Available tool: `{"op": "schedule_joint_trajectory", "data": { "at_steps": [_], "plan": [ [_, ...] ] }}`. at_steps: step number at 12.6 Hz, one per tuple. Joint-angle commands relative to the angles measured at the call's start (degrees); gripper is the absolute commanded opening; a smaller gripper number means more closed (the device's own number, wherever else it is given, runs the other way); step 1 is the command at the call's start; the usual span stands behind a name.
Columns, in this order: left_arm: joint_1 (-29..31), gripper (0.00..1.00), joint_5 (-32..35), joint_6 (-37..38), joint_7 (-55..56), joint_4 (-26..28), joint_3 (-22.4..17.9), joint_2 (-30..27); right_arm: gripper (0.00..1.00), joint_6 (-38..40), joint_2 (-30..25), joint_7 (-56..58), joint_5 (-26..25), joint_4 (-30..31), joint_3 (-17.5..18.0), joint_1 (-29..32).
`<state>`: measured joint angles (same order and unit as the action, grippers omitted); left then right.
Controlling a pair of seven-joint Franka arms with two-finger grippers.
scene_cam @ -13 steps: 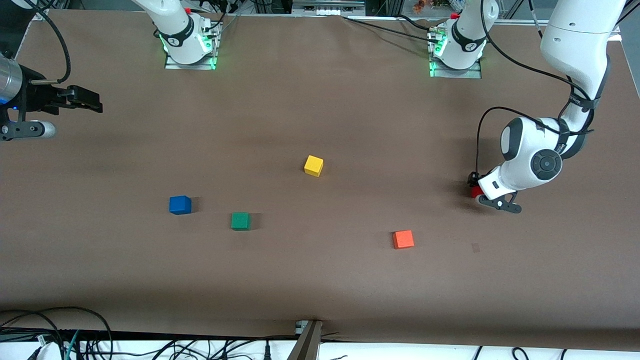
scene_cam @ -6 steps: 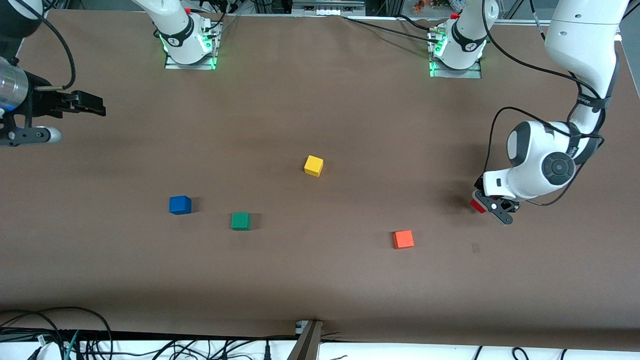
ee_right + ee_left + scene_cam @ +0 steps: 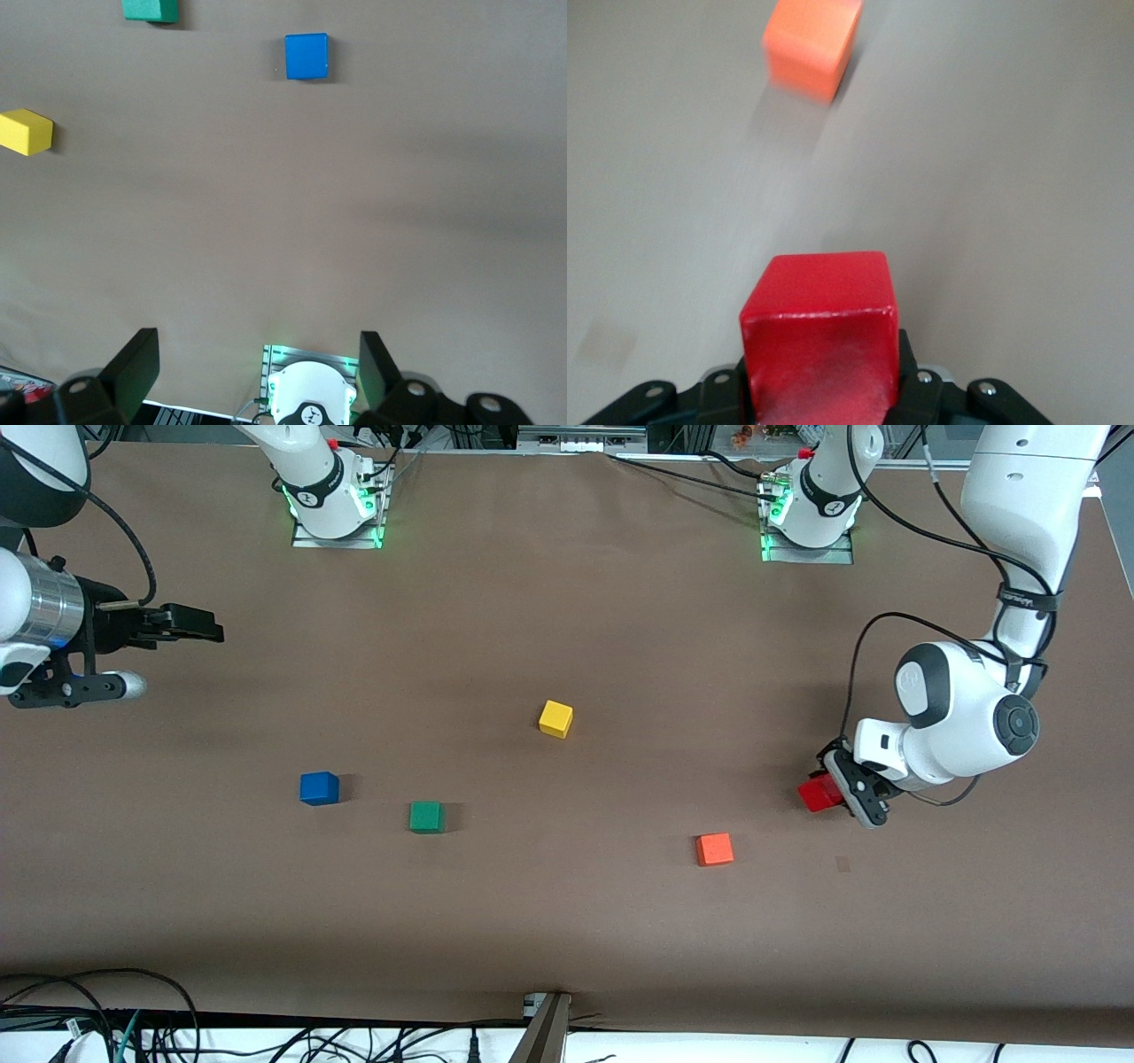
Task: Pass red block to right arm, stack on blue
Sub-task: 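Lift the red cube with the left gripper while the right gripper approaches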
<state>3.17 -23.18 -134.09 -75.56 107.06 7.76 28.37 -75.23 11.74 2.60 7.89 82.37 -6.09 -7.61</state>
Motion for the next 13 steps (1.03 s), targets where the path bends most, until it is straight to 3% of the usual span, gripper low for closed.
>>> {"op": "schedule_joint_trajectory", "data": {
  "at_steps": [1, 5, 10, 13],
  "plan": [
    [0.52, 0.07, -11.40, 2.34, -10.54, -4.48, 3.39, 3.08, 1.00, 0.35, 2.41, 0.74, 5.00, -1.34, 0.02, 0.31],
    [0.78, 0.06, -27.12, 2.43, -26.44, -9.06, 9.97, 7.21, 1.00, 0.35, 7.94, 0.83, 20.02, -1.34, -0.06, 0.84],
    [-0.18, 0.03, -51.39, 8.14, -46.32, -11.00, 12.98, 9.33, 1.00, -0.44, 17.60, 7.14, 42.96, -1.25, -0.06, 2.33],
    [-4.55, 0.03, -72.81, 8.06, -58.79, -11.26, 15.18, 10.47, 1.00, -3.33, 22.18, 12.76, 52.55, -1.07, 0.11, 1.73]
  ]
}}
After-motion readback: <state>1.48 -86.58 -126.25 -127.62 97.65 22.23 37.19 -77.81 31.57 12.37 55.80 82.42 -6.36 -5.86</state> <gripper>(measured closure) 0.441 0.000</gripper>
